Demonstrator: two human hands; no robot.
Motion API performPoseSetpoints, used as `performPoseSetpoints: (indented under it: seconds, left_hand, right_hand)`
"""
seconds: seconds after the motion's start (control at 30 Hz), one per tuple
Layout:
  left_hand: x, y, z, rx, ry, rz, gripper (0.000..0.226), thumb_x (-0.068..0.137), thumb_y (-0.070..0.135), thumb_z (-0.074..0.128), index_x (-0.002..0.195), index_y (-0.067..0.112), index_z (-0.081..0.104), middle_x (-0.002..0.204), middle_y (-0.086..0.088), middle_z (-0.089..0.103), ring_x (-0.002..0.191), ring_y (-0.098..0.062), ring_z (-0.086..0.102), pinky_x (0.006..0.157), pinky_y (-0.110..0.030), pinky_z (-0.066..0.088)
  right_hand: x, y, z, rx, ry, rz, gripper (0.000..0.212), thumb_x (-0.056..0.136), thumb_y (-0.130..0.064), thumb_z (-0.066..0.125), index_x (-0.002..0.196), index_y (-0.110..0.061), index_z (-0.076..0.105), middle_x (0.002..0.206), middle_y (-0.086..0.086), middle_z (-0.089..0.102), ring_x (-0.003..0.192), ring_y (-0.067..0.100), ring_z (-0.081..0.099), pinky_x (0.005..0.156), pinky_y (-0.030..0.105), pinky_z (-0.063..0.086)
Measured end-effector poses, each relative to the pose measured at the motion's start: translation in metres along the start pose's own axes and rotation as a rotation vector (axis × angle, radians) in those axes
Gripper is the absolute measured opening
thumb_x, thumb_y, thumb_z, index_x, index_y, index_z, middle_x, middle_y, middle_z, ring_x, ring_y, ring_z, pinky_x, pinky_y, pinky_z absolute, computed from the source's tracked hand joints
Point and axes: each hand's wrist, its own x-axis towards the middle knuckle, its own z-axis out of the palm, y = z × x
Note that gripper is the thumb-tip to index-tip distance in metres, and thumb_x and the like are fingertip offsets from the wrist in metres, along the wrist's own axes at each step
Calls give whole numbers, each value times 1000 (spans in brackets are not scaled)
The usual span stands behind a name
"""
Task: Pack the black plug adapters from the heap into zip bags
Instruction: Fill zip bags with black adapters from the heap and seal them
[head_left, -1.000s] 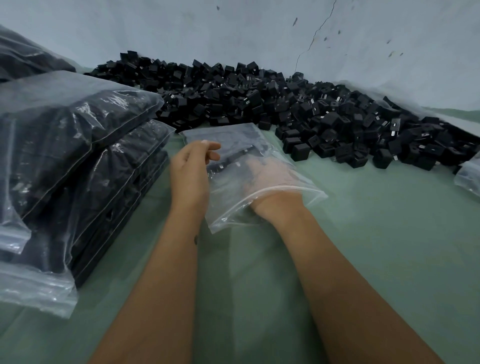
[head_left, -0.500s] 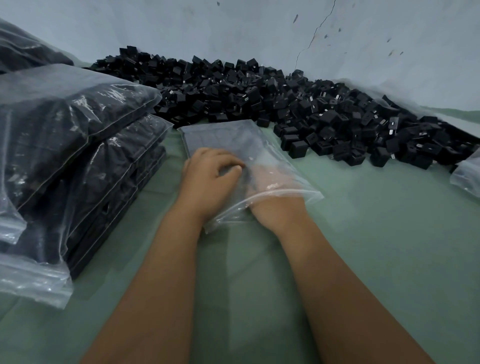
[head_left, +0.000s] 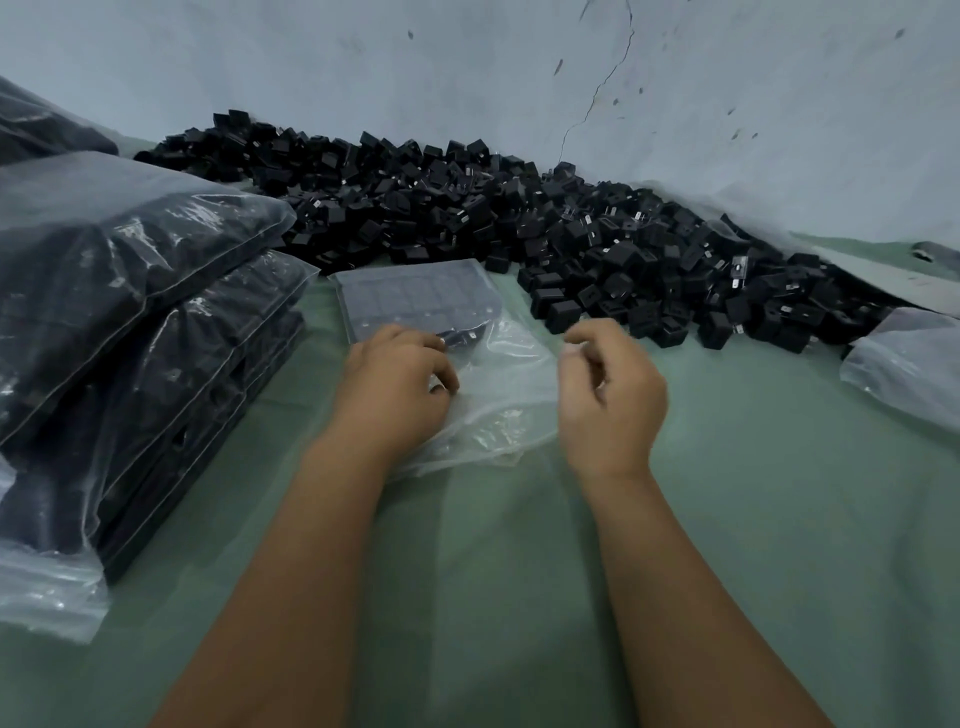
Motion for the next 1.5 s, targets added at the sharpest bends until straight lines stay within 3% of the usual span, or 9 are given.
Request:
performPoseSetpoints:
  seconds: [0.2, 0.37, 0.5, 0.73, 0.87, 1.0, 1.13, 1.33, 1.5]
  left_hand:
    - [-4, 16, 5, -248, -75, 149, 32, 95, 35, 56, 126, 33, 64, 147, 11, 47, 140, -11, 34, 117, -38, 26]
    - [-3, 18, 17, -93, -390, 177, 51, 96, 60, 34, 146, 52, 26, 163, 13, 10, 149, -3, -1, 119, -32, -6]
    - [0, 15, 22, -51, -396, 183, 52, 95, 61, 36, 146, 53, 28, 163, 13, 8, 149, -4, -3, 118, -33, -9]
    - [1, 14, 24, -60, -383, 168, 53, 93, 63, 38, 145, 54, 30, 163, 16, 10, 148, -2, -2, 114, -28, -10]
    - [0, 15, 22, -71, -396, 157, 56, 90, 70, 37, 144, 54, 31, 163, 16, 11, 148, -1, -3, 116, -30, -9]
    - [-4, 20, 15, -141, -400, 139, 86, 64, 93, 35, 142, 56, 33, 162, 17, 14, 147, 0, -3, 119, -35, -5]
    - [-6, 19, 13, -167, -366, 165, 84, 65, 85, 55, 141, 54, 36, 161, 15, 20, 147, -1, 1, 120, -38, 0]
    - [-4, 17, 14, -301, -282, 100, 50, 84, 55, 64, 132, 51, 50, 154, 15, 36, 147, -5, 12, 119, -36, 10]
    - [-8, 24, 7, -555, -160, 15, 22, 85, 35, 71, 102, 49, 66, 126, 16, 55, 129, 0, 41, 103, -23, 31]
  right_hand:
    - [14, 37, 0, -141, -114, 448, 38, 83, -26, 45, 119, -32, 53, 106, -5, 57, 104, 20, 51, 87, 38, 45]
    - [20, 46, 9, -304, -412, 389, 48, 88, -36, 41, 136, -41, 40, 133, -5, 46, 122, 17, 39, 105, 38, 24]
    - [39, 57, 11, -167, -553, 348, 42, 88, -35, 46, 128, -49, 46, 114, -10, 46, 119, 16, 39, 104, 33, 28]
    - [53, 75, 32, -543, -796, 304, 53, 84, -51, 39, 133, -64, 24, 156, -5, 19, 138, 21, 12, 108, 38, 10]
    - [47, 79, 28, -479, -640, 235, 52, 86, -46, 43, 134, -59, 28, 140, -2, 39, 128, 21, 29, 103, 36, 21]
    - [37, 67, 15, -56, -316, 302, 36, 88, -38, 54, 119, -48, 39, 96, -6, 57, 86, 13, 57, 75, 31, 46]
    - [31, 55, 6, -9, -47, 361, 20, 89, -39, 52, 104, -41, 40, 65, -14, 53, 54, 5, 50, 54, 29, 42]
    - [15, 29, 7, -19, 48, 290, 31, 85, -38, 52, 109, -36, 33, 69, -16, 57, 67, -3, 57, 51, 25, 38]
    - [-3, 2, 6, -36, -17, 46, 37, 82, -32, 57, 115, -30, 39, 92, -7, 62, 78, 15, 60, 65, 35, 49]
